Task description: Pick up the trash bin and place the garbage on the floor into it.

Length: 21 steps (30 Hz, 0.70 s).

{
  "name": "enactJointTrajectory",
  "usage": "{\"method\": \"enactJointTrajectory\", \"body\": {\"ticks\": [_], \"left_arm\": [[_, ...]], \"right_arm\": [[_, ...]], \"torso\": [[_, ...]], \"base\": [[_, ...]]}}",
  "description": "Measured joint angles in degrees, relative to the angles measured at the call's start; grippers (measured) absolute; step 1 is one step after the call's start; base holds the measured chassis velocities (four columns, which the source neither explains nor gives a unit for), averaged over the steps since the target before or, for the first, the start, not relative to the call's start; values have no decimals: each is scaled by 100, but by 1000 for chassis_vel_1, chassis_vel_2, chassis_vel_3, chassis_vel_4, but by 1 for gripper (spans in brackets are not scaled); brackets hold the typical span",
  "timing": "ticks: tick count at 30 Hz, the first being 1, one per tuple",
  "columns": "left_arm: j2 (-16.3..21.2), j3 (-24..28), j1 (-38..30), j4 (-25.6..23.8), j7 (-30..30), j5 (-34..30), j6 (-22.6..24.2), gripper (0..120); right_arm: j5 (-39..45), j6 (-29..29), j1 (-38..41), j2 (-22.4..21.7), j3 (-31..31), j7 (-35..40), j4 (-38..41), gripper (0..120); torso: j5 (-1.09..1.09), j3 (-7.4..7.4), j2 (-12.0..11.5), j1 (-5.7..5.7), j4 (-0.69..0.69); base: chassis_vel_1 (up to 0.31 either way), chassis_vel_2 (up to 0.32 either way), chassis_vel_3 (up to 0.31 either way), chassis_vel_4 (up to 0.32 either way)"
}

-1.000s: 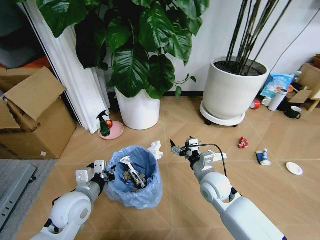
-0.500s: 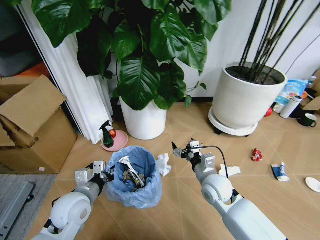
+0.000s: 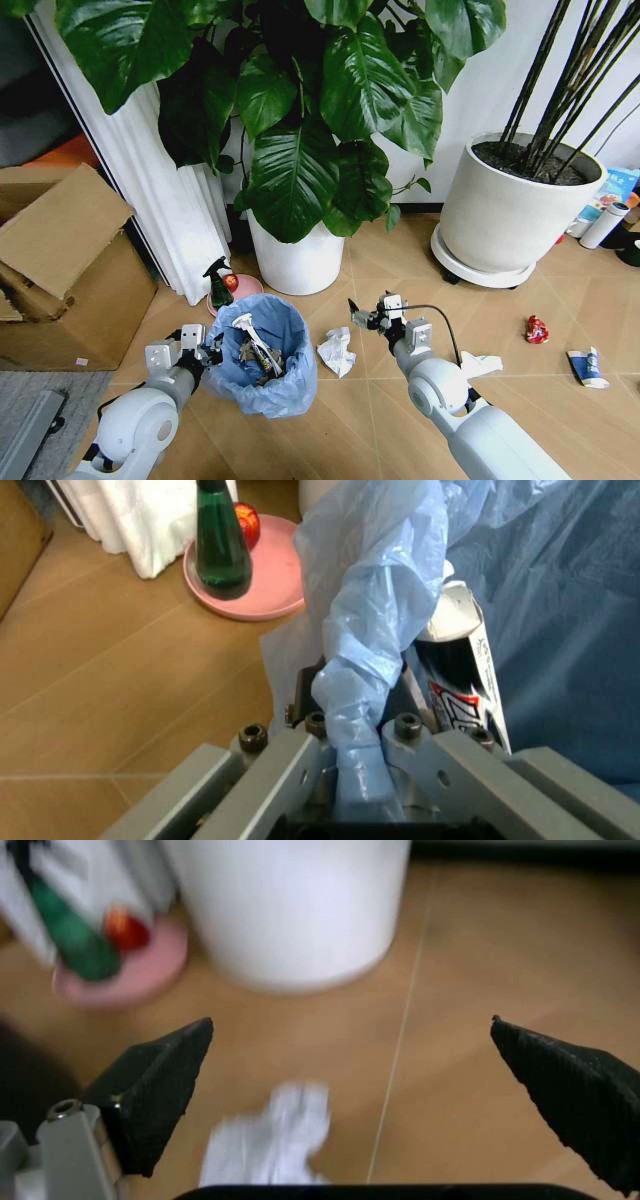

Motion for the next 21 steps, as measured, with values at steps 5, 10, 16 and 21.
{"method": "enactJointTrajectory", "body": {"ticks": [5, 10, 16, 21], "left_arm": [[0, -77, 97, -70, -27, -3, -14, 0], [17, -118, 158, -170, -89, -43, -15, 0], [20, -146, 299, -250, -129, -23, -16, 0], [22, -146, 308, -258, -129, -13, -17, 0]], "right_arm": [[-167, -192, 243, 79, -81, -1006, -1070, 100], [-322, -49, 672, 384, -317, -1630, -1952, 100], [-533, 83, 1299, 1026, -729, -2010, -3398, 100], [-712, 168, 1467, 1259, -752, -2002, -3936, 100]], "torso": [[-3, 0, 0, -1, 0], [-2, 0, 0, -1, 2], [-4, 0, 0, 0, 3], [-5, 1, 0, 0, 1]], "base": [[0, 0, 0, 0], [0, 0, 0, 0], [0, 0, 0, 0], [0, 0, 0, 0]]}}
